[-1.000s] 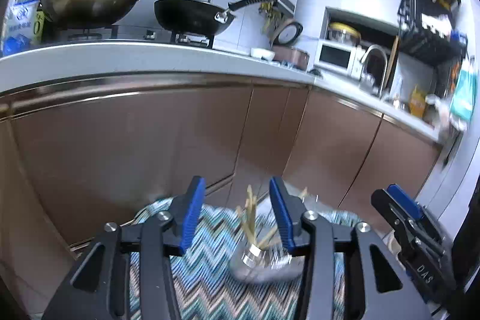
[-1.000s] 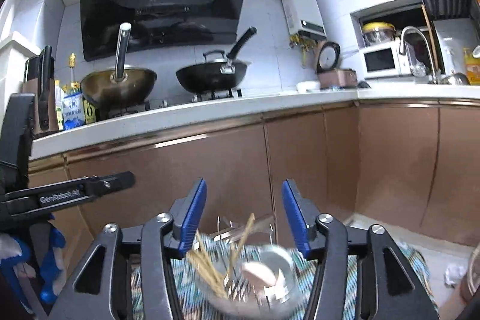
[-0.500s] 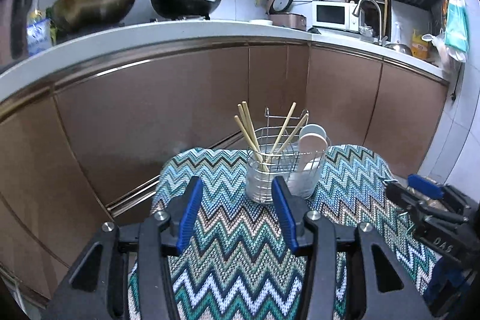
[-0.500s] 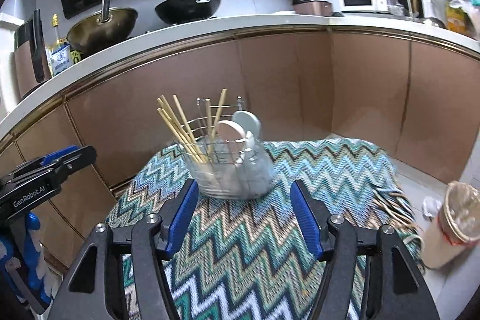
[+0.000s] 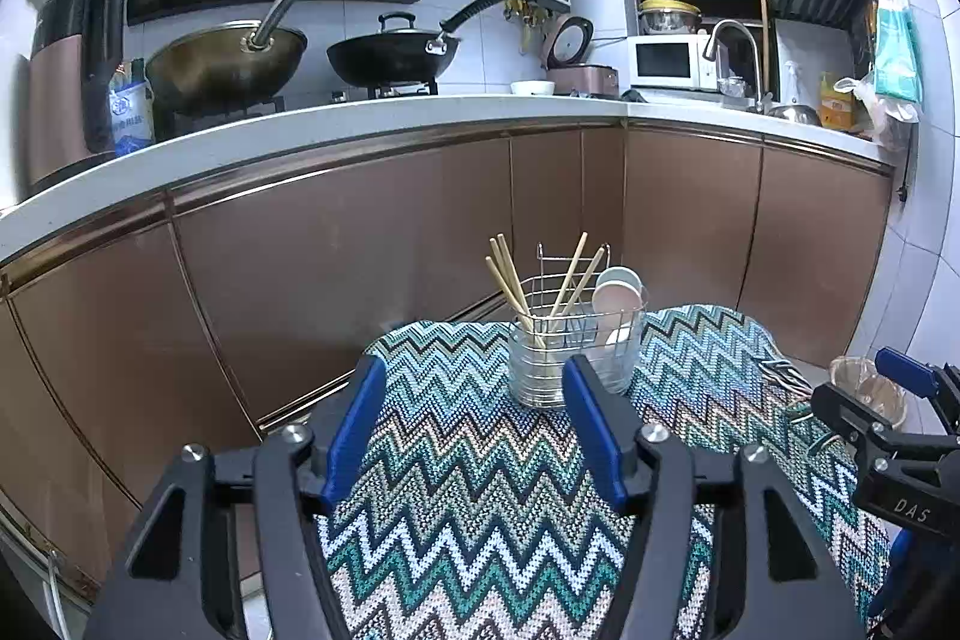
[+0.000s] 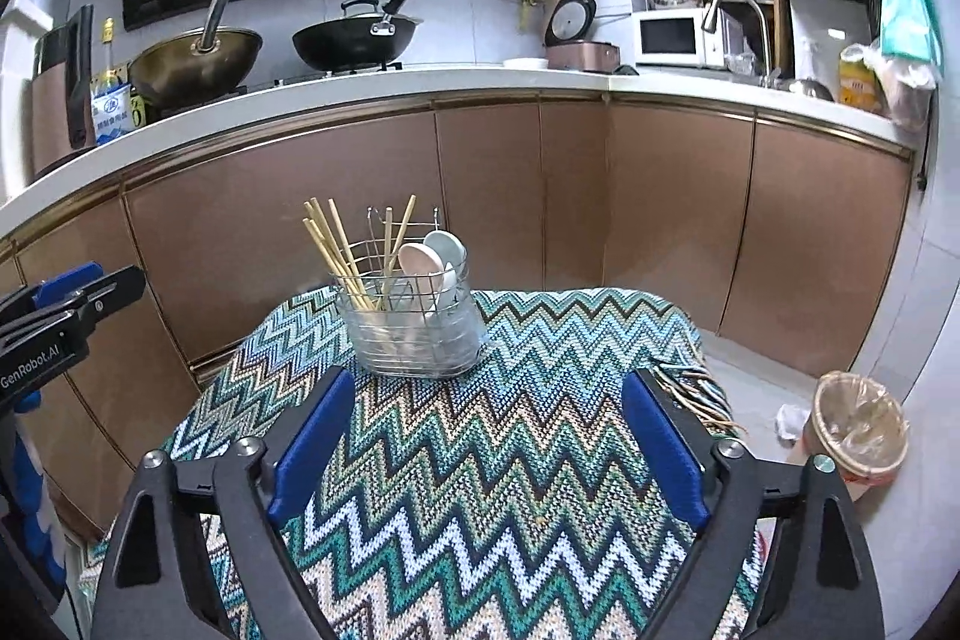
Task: Organize utensils
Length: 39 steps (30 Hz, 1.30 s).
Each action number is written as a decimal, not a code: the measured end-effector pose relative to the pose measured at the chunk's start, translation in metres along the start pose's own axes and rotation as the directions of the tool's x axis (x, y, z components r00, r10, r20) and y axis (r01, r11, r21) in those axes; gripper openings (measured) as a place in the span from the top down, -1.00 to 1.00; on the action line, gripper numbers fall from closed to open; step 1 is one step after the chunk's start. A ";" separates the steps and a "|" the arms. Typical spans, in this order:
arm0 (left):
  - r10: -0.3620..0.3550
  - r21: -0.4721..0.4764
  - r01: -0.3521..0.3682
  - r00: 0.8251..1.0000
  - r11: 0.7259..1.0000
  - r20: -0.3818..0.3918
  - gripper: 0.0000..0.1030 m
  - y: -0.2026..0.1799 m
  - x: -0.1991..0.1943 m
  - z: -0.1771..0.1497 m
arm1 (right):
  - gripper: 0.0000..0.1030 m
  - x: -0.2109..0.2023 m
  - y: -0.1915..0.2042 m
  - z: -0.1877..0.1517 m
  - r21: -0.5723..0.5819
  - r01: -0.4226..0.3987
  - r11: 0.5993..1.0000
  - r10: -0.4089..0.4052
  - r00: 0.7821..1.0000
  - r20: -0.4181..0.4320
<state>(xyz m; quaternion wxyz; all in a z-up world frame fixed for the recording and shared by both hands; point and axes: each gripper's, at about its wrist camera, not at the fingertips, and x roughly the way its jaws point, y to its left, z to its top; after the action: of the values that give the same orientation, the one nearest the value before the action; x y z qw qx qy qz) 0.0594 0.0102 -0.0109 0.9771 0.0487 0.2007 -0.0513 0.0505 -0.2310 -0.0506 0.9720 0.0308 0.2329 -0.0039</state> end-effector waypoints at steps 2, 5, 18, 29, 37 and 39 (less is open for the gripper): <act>0.006 -0.001 -0.006 1.000 1.000 0.007 -0.23 0.002 -0.005 -0.002 | -0.85 -0.005 0.002 -0.002 -0.006 0.007 1.000 -0.007 1.000 0.003; 0.024 -0.003 -0.024 1.000 1.000 0.005 -0.28 0.005 -0.008 -0.004 | -0.94 -0.010 0.004 -0.005 -0.008 0.024 1.000 -0.024 1.000 0.006; 0.103 -0.029 -0.102 0.994 0.994 0.045 -0.34 0.024 -0.018 -0.013 | -0.99 -0.022 0.006 -0.003 -0.013 0.084 0.996 -0.084 0.996 0.037; 0.125 -0.052 -0.122 0.990 0.991 0.069 -0.34 0.033 -0.025 -0.014 | -0.99 -0.027 0.010 -0.002 -0.023 0.100 0.995 -0.098 0.993 0.060; 0.124 -0.063 -0.120 0.991 0.991 0.056 -0.43 0.034 -0.028 -0.015 | -1.00 -0.031 0.007 0.000 -0.017 0.113 0.993 -0.111 0.991 0.067; 0.132 -0.060 -0.128 0.989 0.990 0.060 -0.44 0.034 -0.030 -0.015 | -1.00 -0.031 0.007 -0.001 -0.014 0.111 0.994 -0.110 0.992 0.066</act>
<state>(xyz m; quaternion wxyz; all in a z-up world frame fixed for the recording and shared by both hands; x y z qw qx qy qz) 0.0308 0.0474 -0.0100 0.9852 0.0327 0.1674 0.0167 0.0229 -0.2246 -0.0374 0.9776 0.0089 0.2025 -0.0567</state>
